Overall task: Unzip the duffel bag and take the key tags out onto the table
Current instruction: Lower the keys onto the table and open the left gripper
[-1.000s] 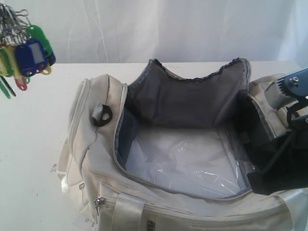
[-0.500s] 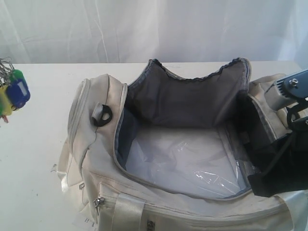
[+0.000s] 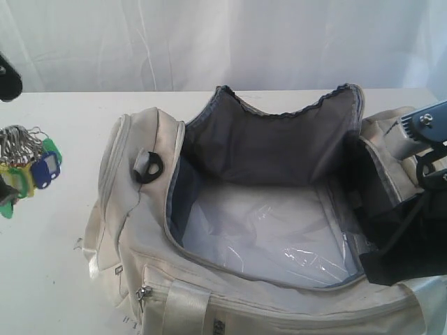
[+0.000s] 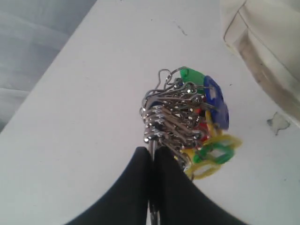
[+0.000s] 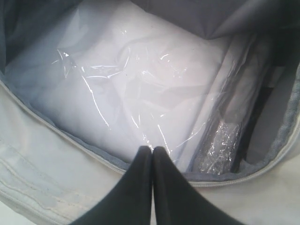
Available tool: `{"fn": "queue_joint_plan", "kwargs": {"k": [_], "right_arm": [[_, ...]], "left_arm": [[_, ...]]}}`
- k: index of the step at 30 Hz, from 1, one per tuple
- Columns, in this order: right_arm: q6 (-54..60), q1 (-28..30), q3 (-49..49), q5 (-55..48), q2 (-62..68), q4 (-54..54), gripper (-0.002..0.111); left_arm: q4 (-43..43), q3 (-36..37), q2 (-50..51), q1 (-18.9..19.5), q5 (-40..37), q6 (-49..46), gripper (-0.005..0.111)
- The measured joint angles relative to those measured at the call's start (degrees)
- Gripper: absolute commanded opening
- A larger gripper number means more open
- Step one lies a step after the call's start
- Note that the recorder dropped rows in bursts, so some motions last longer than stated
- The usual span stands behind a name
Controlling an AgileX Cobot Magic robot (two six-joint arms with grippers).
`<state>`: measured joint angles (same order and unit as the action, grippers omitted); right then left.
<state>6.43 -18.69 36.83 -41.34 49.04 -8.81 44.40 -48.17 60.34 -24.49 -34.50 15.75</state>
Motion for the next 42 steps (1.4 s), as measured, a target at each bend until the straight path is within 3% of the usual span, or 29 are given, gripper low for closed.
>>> {"fn": "queue_joint_plan", "kwargs": {"k": [7, 27, 29, 37, 42], "right_arm": [[0.0, 0.0, 0.0, 0.11, 0.0, 0.0, 0.0], [-0.3, 0.0, 0.0, 1.19, 0.0, 0.0, 0.0], [-0.3, 0.0, 0.0, 1.19, 0.0, 0.0, 0.0], [-0.3, 0.0, 0.0, 1.19, 0.0, 0.0, 0.0], [-0.33, 0.0, 0.0, 1.19, 0.0, 0.0, 0.0]], "left_arm": [[-5.69, 4.27, 6.87, 6.2, 9.79, 0.0, 0.0], [-10.99, 10.92, 17.34, 6.47, 23.27, 0.0, 0.0], [-11.72, 10.92, 17.34, 6.47, 23.4, 0.0, 0.006], [-16.16, 10.92, 15.78, 6.47, 23.62, 0.0, 0.053], [-16.36, 10.92, 12.93, 6.47, 22.35, 0.0, 0.063]]}}
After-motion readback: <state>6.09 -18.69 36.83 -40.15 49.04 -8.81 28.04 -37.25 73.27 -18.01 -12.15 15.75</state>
